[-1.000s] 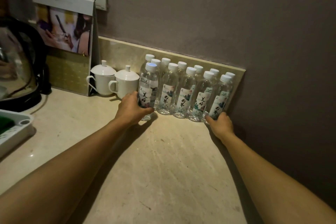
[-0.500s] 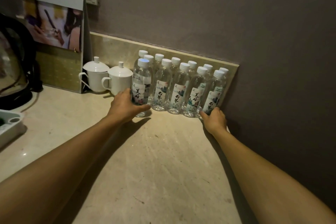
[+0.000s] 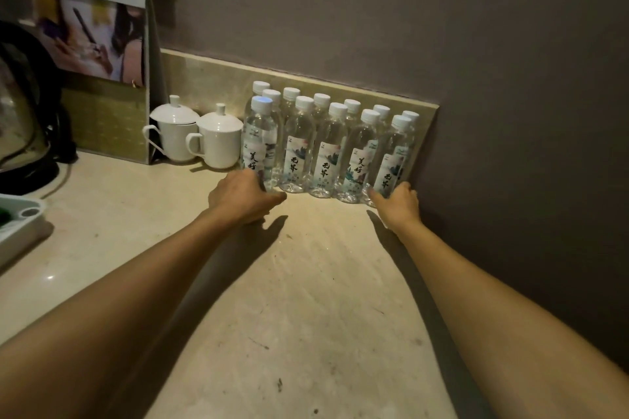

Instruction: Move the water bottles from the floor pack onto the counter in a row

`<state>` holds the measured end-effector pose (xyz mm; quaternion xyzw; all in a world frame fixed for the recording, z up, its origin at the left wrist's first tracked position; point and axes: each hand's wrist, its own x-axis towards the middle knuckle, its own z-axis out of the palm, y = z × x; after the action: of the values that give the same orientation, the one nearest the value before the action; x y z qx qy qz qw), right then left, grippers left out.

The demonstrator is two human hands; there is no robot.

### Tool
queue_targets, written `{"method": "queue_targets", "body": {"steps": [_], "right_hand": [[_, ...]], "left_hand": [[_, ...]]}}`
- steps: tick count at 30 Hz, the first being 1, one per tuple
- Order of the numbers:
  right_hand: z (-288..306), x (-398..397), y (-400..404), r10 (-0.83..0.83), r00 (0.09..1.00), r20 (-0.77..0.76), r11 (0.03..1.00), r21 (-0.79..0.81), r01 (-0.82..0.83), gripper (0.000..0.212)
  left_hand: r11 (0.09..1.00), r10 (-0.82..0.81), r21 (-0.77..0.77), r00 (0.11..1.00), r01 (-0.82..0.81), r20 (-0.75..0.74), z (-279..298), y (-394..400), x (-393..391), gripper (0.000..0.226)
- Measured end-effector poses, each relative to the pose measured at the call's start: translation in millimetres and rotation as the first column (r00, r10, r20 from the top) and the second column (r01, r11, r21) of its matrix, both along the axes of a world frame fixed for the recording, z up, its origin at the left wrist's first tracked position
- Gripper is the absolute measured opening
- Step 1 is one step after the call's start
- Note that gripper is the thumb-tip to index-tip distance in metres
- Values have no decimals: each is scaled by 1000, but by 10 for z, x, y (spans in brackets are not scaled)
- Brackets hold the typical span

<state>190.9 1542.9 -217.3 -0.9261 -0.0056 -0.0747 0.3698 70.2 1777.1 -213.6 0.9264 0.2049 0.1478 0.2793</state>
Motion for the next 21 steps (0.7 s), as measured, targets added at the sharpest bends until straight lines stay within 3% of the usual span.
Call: {"method": "queue_targets", "body": {"steps": [4, 9, 18, 21], "right_hand": [[119, -195, 16, -13, 997, 75, 1000, 27, 11, 61], [322, -381, -334, 56, 986, 156, 995, 70, -68, 34], [412, -730, -1914, 54, 976, 210, 987, 134, -84, 28], [372, -846, -2573, 39, 979, 201, 980, 183, -77, 13]], "left_hand": [[996, -92, 4, 993, 91, 72, 53, -393, 59, 35], [983, -185, 13, 975, 185, 125, 226, -970, 146, 38], [953, -300, 26, 936, 301, 186, 354, -2557, 264, 44], [922, -386, 54, 910, 382, 151, 361, -3288, 249, 35]]}}
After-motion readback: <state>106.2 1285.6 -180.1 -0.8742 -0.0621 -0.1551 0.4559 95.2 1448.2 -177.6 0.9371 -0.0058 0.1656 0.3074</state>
